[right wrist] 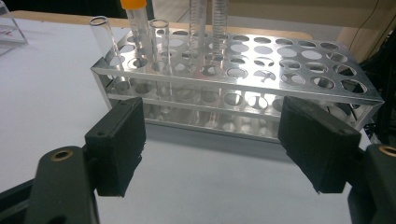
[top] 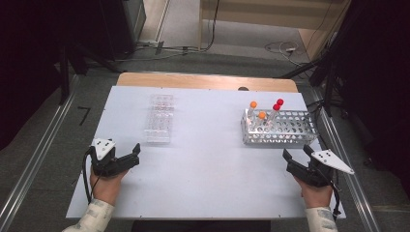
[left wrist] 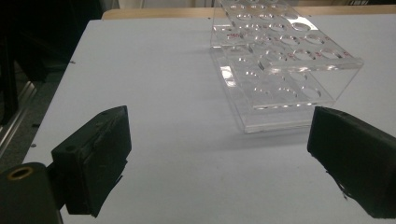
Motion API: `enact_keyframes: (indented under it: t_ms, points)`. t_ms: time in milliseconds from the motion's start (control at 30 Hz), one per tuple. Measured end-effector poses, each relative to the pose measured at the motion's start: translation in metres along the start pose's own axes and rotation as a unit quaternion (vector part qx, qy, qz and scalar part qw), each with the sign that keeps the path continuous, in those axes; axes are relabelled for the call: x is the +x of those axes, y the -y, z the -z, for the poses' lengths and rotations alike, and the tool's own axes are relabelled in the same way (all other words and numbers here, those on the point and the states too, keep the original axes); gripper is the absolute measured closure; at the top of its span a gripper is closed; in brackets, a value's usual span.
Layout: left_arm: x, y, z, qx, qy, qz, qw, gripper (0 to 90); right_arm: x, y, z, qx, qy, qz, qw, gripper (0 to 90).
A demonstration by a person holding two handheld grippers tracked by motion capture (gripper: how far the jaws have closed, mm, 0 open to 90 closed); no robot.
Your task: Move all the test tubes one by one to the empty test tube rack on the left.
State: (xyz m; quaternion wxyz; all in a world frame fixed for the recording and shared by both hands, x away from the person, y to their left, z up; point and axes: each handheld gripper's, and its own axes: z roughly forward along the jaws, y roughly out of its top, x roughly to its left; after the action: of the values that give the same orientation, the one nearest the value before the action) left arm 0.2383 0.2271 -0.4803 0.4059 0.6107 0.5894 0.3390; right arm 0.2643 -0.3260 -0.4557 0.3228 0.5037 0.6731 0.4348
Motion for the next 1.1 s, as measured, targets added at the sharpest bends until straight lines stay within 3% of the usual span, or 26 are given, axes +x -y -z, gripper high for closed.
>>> enact_keyframes:
  t_ms: [1100]
  points:
    - [0.001,0.001,0.002,0.001,-0.004,0.002,1.0000,6.6,0.016,-0.007,-0.019,0.002,-0.014,0.017,0.9998,24.5]
